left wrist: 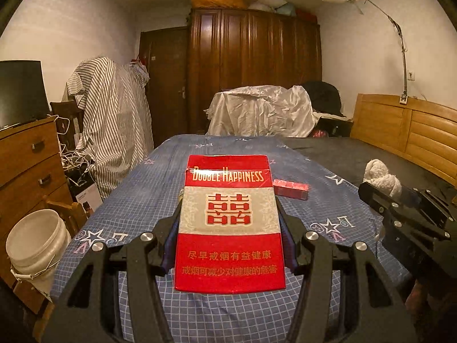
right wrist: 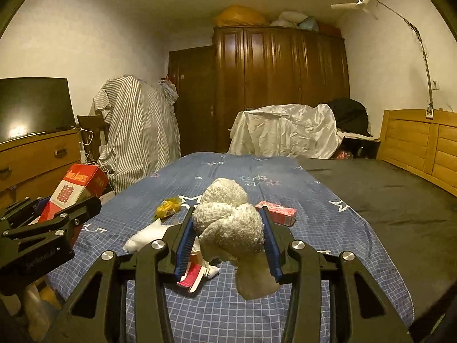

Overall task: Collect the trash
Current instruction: 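Carry the cigarette pack and white cloth toward the white bucket with both tools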

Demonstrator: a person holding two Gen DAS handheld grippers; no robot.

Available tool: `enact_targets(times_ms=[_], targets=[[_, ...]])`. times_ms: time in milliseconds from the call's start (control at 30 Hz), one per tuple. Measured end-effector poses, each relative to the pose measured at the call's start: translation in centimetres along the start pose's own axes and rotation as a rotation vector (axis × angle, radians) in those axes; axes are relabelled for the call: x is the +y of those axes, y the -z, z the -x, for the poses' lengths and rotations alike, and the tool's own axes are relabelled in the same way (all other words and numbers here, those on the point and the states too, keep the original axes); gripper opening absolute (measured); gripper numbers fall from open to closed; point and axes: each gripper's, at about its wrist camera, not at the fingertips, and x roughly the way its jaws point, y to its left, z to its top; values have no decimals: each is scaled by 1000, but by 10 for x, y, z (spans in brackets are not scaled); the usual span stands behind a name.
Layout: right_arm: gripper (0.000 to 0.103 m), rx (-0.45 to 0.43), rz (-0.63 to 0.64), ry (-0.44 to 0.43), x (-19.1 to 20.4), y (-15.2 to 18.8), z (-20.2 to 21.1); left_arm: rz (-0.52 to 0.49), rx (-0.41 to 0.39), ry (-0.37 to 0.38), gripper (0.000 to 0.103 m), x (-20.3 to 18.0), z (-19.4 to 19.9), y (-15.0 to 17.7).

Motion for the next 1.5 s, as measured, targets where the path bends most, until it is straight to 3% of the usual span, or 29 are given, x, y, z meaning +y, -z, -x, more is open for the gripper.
enact_targets(times_ms=[333, 633, 867, 1167, 1400, 1500], targets=[[45, -1, 34, -50, 32, -19, -10, 29, -5, -46, 54, 26, -1, -6], [45, 17, 77, -202, 114, -59, -53, 88, -1, -193, 54, 107, 3, -25], [45, 57, 119, -354, 211, -87, -95, 139, 18, -335, 54, 183, 12, -35], [45, 131, 210, -539, 371, -120, -144, 217, 70, -484, 54, 288, 31, -37], [45, 249, 295, -682, 498, -130, -181, 299, 162, -542, 54, 368, 39, -23], [45, 353, 319, -750, 555, -129, -207, 337, 222, -546, 54, 402, 34, -12]])
